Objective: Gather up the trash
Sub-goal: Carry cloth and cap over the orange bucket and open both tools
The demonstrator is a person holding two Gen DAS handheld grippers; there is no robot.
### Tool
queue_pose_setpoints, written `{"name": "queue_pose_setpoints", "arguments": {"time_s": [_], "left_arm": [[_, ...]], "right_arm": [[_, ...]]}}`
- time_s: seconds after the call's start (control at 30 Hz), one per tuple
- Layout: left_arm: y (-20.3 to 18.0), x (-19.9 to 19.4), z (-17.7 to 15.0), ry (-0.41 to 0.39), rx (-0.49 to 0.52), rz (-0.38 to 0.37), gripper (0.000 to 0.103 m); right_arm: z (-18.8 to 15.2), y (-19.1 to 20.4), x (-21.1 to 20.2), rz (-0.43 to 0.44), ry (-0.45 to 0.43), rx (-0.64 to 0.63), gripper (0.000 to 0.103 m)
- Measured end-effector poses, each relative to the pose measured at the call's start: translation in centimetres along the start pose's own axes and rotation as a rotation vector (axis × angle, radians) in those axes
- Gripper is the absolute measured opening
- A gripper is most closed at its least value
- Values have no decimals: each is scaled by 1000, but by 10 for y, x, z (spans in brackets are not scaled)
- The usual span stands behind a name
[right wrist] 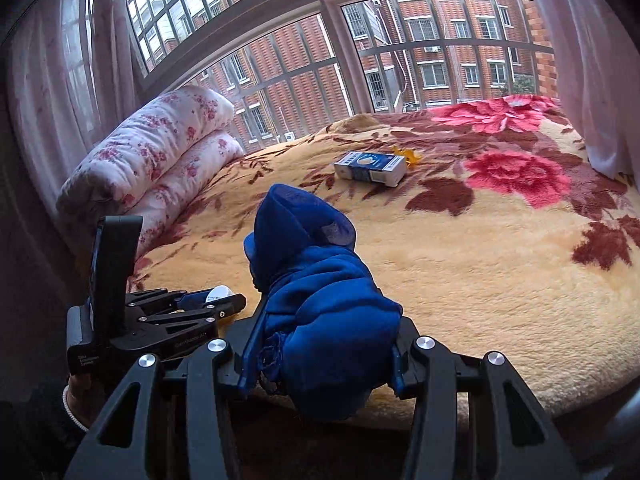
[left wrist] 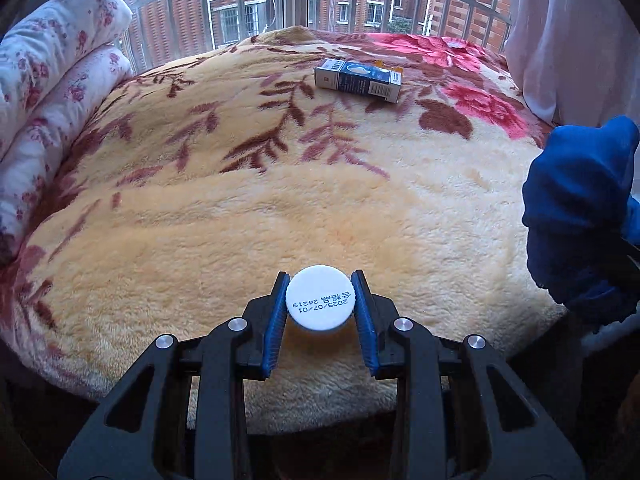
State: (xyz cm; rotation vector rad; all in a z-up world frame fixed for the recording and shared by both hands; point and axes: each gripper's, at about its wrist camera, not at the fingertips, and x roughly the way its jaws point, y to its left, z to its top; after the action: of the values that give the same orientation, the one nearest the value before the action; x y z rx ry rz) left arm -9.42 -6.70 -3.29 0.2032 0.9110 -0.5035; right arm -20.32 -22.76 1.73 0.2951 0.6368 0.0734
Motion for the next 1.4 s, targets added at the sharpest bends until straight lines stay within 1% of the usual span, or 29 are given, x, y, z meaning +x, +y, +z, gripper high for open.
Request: {"name": "queue_pose_setpoints", "arguments": {"time_s": [0.27,0.4,0.57,0.67,0.8,0.83,0.93,1.07,1.13,1.17,1.2,1.23,1.27,1.3,1.4], "left_arm": [[6,-15,-28,-8,5,-20,31],[11,-22,-45,5,8,-43,31],[16,-36,-75,16,60,-71,31],[18,-36,-97,57,115,-115,31],[21,-28,-125,115,173,-124,31],[21,-24,-131,142,183,-140,31],[20,-8,-146,222,204,-145,31],[18,13,-158,298,207,-147,31],[17,22,-161,330,208,-149,31],[17,24,-163,344,207,-156,31],[17,27,-162,355,204,-163,32],[18,29,-163,366,203,-167,45],[19,32,-162,373,201,-158,54],[21,33,-162,375,199,-149,68],[26,32,-160,370,185,-157,69]], "right_arm": [[-17,21,2,8,45,-20,48],[-28,29,2,16,70,-23,48],[-47,40,-5,44,115,-47,48],[-62,44,-9,73,166,-65,48],[-82,45,-8,77,243,-91,48],[-87,45,-5,75,268,-98,48],[-104,44,6,77,343,-113,48],[-125,48,24,80,433,-139,49],[-133,49,34,70,476,-157,51],[-136,49,39,61,496,-166,55],[-139,49,43,51,513,-174,60],[-141,48,47,40,523,-181,63],[-142,47,48,33,520,-179,66],[-141,45,49,32,517,-171,67],[-138,37,49,34,513,-140,67]]}}
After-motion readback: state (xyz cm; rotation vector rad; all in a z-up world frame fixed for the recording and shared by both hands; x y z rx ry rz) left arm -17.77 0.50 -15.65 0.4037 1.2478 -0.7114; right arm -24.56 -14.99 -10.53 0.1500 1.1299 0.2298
